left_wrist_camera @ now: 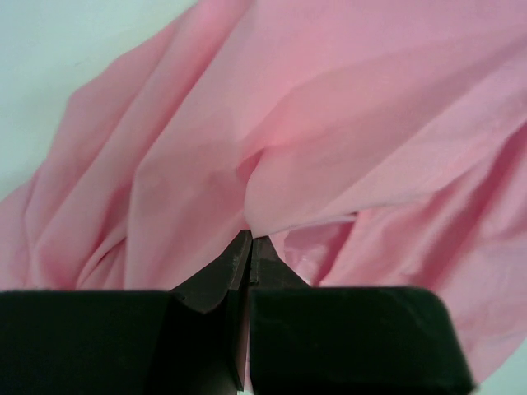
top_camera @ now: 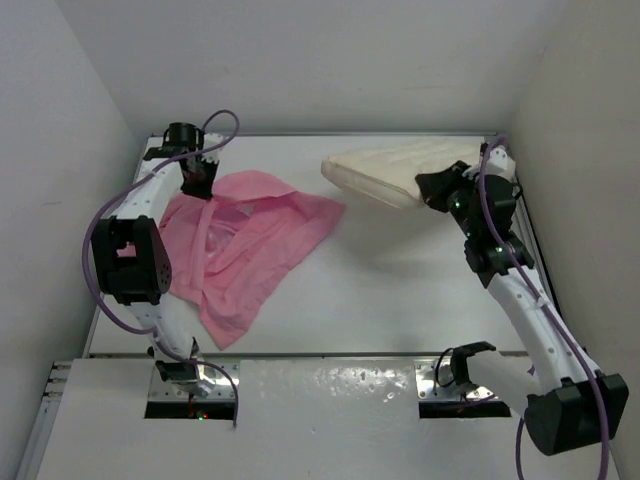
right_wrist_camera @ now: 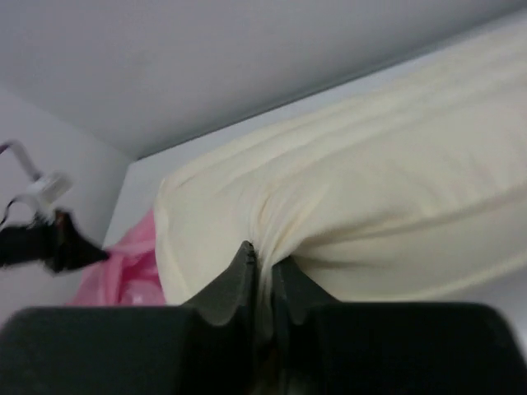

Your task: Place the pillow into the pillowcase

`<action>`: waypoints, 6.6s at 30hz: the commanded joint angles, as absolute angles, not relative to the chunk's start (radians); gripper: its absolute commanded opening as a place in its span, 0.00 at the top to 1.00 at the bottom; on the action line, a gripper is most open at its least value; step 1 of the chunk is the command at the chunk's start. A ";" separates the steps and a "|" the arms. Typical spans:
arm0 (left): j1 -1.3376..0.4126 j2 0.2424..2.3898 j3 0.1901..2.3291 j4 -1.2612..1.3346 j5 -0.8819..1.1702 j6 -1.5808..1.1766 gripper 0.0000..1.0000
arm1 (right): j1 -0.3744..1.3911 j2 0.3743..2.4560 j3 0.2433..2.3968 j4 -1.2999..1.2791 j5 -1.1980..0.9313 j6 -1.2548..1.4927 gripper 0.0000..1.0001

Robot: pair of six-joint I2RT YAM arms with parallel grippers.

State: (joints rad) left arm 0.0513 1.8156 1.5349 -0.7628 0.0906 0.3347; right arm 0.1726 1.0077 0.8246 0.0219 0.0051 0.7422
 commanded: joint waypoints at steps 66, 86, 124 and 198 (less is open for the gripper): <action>-0.141 1.962 1.813 -0.838 0.130 0.324 1.00 | 0.790 1.247 1.178 -0.524 0.004 -0.417 1.00; -0.143 1.812 1.707 -0.916 0.115 0.374 1.00 | 0.671 1.632 1.452 -0.141 -0.336 -0.116 0.01; -0.121 1.750 1.677 -1.042 0.293 0.474 1.00 | 0.425 2.023 1.224 0.778 -0.277 1.020 1.00; -0.118 1.627 1.227 -0.552 0.006 0.466 0.44 | 0.937 1.673 1.052 0.074 0.170 -0.172 0.01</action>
State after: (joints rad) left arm -0.1116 1.6104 1.2224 -0.7204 0.0860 0.4881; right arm 0.9260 1.6520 1.0195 0.0185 0.0765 -0.0925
